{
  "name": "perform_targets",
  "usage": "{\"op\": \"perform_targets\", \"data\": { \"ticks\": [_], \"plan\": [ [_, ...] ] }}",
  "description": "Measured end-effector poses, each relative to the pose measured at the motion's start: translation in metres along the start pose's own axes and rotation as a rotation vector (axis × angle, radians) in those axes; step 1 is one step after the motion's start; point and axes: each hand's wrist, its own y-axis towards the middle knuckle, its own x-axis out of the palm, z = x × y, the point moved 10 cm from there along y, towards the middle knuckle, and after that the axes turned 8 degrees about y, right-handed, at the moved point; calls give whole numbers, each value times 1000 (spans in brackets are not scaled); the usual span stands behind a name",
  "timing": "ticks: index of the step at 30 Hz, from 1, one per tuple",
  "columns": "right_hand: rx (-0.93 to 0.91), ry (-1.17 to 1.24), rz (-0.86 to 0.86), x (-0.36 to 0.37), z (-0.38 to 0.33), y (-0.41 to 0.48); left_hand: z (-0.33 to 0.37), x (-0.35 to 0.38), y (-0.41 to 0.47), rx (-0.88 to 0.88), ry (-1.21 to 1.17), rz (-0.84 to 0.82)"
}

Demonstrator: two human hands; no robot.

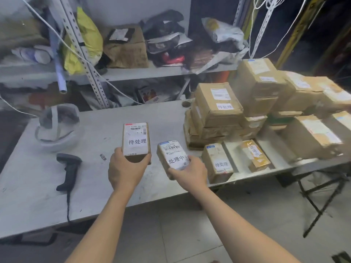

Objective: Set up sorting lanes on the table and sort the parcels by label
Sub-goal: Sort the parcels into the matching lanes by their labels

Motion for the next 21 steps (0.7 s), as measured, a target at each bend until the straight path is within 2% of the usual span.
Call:
{"op": "perform_targets", "data": {
  "ticks": [5,12,15,21],
  "plan": [
    [-35,22,96,-120,25,18,86,16,-53,72,-2,23],
    [-130,-78,169,-265,81,47,184,89,-144,126,-11,-33],
    [-112,-87,178,-295,112,63,204,124,-167,135,39,-87],
    [-13,-64,131,-312,162,101,210,172,-178,63,98,-91]
  ]
}}
